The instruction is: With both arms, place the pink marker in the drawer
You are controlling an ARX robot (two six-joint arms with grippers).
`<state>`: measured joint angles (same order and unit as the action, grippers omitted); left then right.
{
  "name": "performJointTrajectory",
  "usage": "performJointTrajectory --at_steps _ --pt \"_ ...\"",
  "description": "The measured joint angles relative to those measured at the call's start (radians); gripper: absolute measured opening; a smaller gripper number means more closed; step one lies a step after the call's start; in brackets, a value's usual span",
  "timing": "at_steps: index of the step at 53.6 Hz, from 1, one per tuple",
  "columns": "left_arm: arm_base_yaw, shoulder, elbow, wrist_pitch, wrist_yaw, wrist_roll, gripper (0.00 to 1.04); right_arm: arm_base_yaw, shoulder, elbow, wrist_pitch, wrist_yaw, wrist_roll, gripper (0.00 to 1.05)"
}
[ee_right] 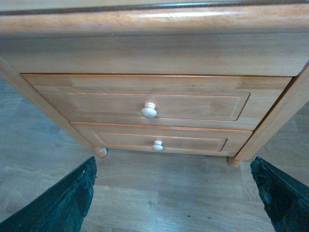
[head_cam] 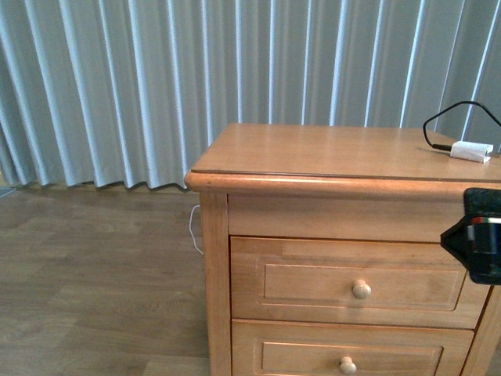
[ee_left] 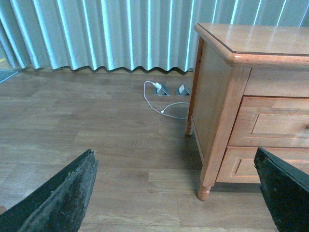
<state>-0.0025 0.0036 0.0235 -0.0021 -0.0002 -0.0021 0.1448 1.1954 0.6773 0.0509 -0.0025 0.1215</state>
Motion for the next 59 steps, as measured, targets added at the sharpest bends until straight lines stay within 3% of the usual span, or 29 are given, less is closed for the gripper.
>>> performJointTrajectory --at_steps 7,19,22,27,42,45,59 --pt "0.000 0.000 0.000 0.000 0.000 0.000 0.98 0.010 -0.166 -0.002 -0.114 0.035 0.026 0.96" --pt "0.000 0.000 0.000 0.000 0.000 0.000 0.98 0.015 -0.196 -0.020 -0.092 0.068 0.036 0.94" --pt "0.000 0.000 0.000 0.000 0.000 0.000 0.98 0.016 -0.214 -0.118 0.145 0.138 -0.017 0.84" --pt "0.000 0.000 0.000 0.000 0.000 0.000 0.98 -0.003 -0.272 -0.276 0.439 0.139 -0.085 0.65" --pt "0.000 0.000 0.000 0.000 0.000 0.000 0.98 -0.058 -0.417 -0.462 0.500 0.087 -0.115 0.12" --pt "0.000 0.000 0.000 0.000 0.000 0.000 0.98 -0.095 -0.448 -0.487 0.498 0.028 -0.117 0.01" --pt "0.000 0.000 0.000 0.000 0.000 0.000 0.98 -0.143 -0.581 -0.575 0.452 0.007 -0.119 0.01"
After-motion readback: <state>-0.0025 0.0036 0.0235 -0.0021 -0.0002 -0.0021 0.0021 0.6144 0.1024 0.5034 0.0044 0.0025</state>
